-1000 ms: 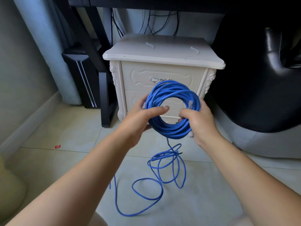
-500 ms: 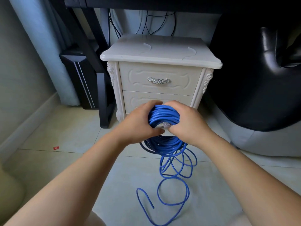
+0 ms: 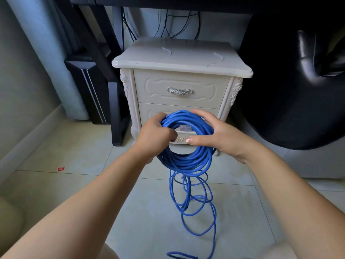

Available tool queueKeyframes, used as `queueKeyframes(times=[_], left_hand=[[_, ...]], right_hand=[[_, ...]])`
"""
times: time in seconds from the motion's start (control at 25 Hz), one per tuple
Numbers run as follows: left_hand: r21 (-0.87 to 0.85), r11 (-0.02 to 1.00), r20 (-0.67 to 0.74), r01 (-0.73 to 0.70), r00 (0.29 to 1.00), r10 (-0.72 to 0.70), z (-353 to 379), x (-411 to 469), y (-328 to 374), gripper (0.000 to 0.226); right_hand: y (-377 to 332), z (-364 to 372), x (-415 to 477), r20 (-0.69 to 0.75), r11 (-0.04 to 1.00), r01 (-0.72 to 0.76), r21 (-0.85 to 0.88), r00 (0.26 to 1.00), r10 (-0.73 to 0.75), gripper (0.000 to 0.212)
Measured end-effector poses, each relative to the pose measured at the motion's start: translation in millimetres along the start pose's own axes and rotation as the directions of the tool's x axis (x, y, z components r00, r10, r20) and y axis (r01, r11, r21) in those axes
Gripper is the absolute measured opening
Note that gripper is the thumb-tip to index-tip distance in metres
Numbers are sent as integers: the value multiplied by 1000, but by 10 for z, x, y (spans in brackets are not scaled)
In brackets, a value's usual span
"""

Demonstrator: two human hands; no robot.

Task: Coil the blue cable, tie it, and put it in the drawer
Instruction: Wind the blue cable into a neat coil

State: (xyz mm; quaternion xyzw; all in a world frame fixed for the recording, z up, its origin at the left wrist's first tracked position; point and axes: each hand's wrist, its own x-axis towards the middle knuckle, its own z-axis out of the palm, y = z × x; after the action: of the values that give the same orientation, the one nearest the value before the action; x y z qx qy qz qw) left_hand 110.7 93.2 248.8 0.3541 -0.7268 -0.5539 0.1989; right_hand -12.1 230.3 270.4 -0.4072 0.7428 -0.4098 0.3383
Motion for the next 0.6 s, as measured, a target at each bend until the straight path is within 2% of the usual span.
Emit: queueKeyframes(times=[0.16, 0.28, 0.36, 0.44, 0.52, 0.6], left_hand=[[-155, 981, -65, 119, 989, -130, -34, 17, 9, 20], [-299, 938, -115, 175, 969, -217, -28, -3, 12, 19], [-422, 885, -135, 195, 952, -274, -33, 6, 6, 18], [-502, 841, -107, 203, 950, -294, 0, -6, 5, 18], [-539, 816, -23, 210, 964, -263, 60, -63, -2, 17], [-506, 838, 92, 207, 978, -186, 79, -134, 2, 16]], right_hand=[[54, 54, 7, -58, 997, -50, 60, 997, 53, 103], [145, 194, 74, -101, 955, -46, 292, 992, 78, 109], [189, 327, 127, -145, 885, -5, 465, 986, 82, 88], [176, 420, 167, -246, 822, 59, 567, 964, 100, 64], [135, 423, 193, -352, 763, 128, 633, 926, 136, 39], [112, 345, 196, -417, 752, 168, 637, 896, 153, 28]])
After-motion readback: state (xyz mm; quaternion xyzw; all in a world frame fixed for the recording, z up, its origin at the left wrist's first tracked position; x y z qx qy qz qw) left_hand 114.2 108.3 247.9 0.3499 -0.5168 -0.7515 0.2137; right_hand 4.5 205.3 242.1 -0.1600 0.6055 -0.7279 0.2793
